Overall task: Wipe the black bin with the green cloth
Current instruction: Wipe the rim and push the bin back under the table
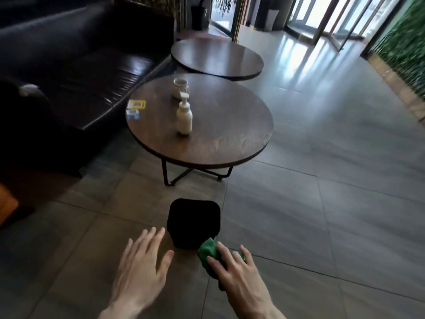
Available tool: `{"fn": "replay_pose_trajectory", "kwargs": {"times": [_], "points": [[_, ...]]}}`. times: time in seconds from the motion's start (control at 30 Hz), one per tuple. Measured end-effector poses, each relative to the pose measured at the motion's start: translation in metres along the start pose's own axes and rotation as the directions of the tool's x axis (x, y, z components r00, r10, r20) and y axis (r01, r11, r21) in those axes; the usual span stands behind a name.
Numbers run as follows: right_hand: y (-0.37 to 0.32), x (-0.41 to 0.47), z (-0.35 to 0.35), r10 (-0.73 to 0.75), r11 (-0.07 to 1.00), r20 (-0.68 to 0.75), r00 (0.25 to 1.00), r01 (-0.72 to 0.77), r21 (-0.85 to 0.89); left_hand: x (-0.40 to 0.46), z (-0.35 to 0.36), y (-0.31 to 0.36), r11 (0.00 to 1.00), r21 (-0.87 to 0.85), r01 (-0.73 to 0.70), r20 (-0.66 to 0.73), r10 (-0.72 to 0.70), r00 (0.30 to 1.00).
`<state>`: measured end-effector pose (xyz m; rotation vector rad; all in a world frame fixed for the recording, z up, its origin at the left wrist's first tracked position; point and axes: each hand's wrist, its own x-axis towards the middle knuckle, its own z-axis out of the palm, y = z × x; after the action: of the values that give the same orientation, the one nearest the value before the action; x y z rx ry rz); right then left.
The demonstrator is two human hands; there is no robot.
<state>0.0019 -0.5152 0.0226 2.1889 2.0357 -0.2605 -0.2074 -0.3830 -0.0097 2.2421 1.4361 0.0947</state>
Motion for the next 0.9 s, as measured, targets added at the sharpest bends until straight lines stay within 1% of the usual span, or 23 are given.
{"fn": "replay_pose_trajectory", "kwargs": {"times": [0.13,0.23,0.3,0.37,0.5,0.67,0.8,0.9], "points": [[-0.014,-0.008,-0.071,0.039,0.999,-0.005,0.999,-0.038,0.015,-0.012,-0.071,0.013,0.998,0.016,-0.062,-0.013,0.062,0.998],[-0.022,-0.014,-0.107,0.083,0.996,-0.003,0.997,-0.083,0.026,-0.016,-0.111,0.017,0.996,0.024,-0.085,0.02,0.085,0.996],[-0.026,-0.013,-0.129,0.099,0.995,0.032,0.995,-0.1,0.019,-0.013,-0.133,0.019,0.995,-0.02,-0.103,0.007,0.103,0.995],[-0.031,-0.011,-0.145,0.105,0.994,0.035,0.994,-0.106,0.02,-0.008,-0.15,0.02,0.991,-0.048,-0.127,0.032,0.128,0.991],[-0.035,-0.001,-0.177,0.1,0.995,0.021,0.995,-0.1,0.013,0.005,-0.172,0.026,0.987,-0.028,-0.159,0.043,0.16,0.986],[-0.024,0.027,-0.205,0.08,0.997,-0.072,0.994,-0.079,0.01,0.039,-0.19,0.041,0.977,0.009,-0.211,0.019,0.211,0.977],[0.007,0.066,-0.206,0.099,0.994,-0.059,0.993,-0.102,-0.04,0.084,-0.188,0.054,0.974,0.037,-0.225,0.003,0.225,0.974],[0.044,0.109,-0.203,0.123,0.992,-0.066,0.99,-0.125,-0.025,0.132,-0.176,0.065,0.977,0.039,-0.209,0.016,0.209,0.978]]}}
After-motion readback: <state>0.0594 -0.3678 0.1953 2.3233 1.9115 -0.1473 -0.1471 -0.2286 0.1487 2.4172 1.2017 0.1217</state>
